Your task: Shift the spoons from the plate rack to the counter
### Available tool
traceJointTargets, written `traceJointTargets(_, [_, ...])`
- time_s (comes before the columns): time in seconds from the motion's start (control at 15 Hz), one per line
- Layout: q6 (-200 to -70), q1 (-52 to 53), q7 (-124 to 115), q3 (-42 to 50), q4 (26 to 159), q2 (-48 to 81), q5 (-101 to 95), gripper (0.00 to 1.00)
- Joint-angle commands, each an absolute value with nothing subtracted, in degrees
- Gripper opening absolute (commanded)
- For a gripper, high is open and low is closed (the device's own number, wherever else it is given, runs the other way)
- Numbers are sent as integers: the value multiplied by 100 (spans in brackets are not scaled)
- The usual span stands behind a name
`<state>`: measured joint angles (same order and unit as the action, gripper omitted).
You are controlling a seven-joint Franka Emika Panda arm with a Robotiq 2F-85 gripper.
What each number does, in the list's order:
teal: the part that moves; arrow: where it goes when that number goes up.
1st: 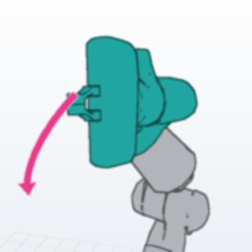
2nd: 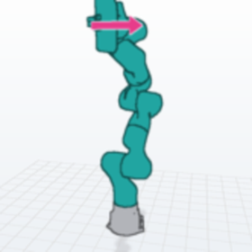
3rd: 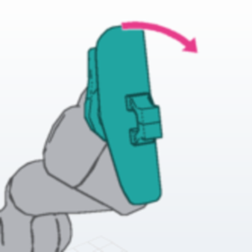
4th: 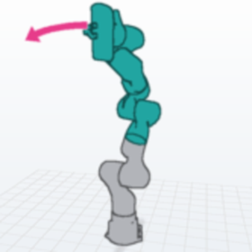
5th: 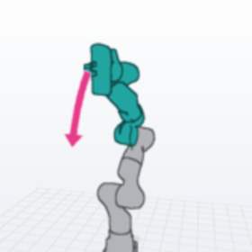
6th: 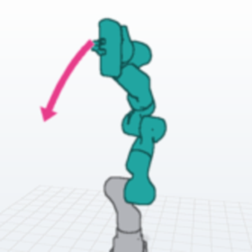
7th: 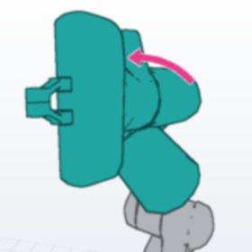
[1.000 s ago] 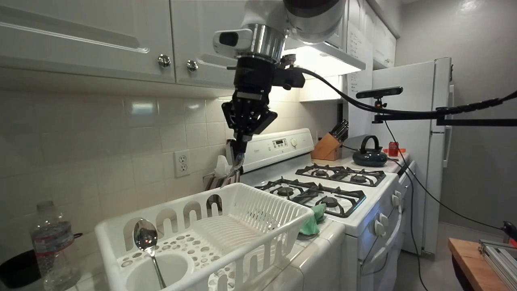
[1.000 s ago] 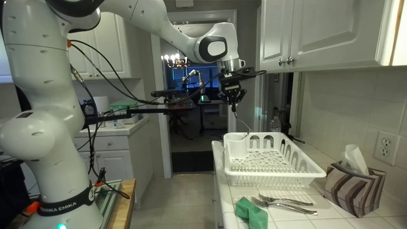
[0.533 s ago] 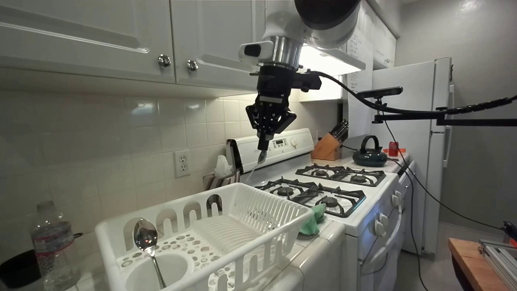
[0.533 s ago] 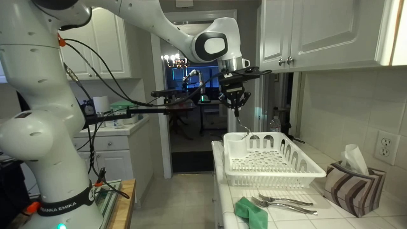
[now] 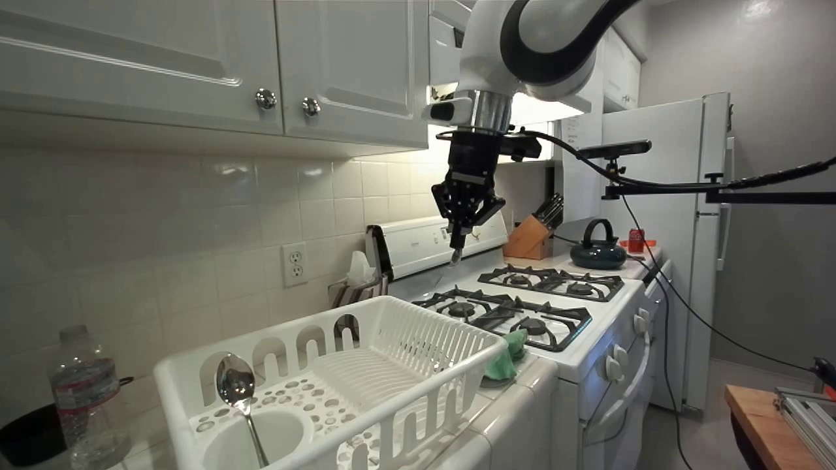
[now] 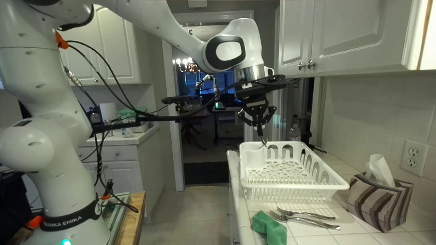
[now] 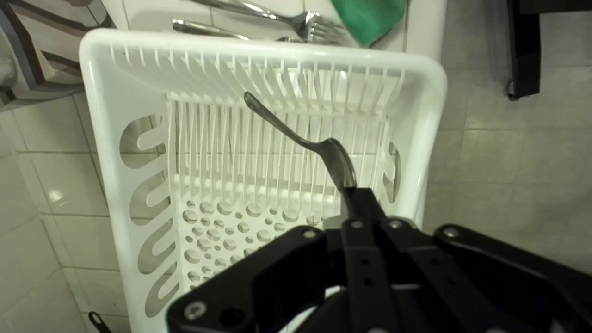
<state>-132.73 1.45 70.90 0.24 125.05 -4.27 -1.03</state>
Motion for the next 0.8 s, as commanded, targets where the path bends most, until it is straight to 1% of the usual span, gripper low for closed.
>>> traceJointTargets(0.0, [-13549, 46, 7240, 142, 12946, -689, -385, 0])
traceJointTargets(0.73, [-14036, -232, 7474, 499, 13684, -948, -1203, 0])
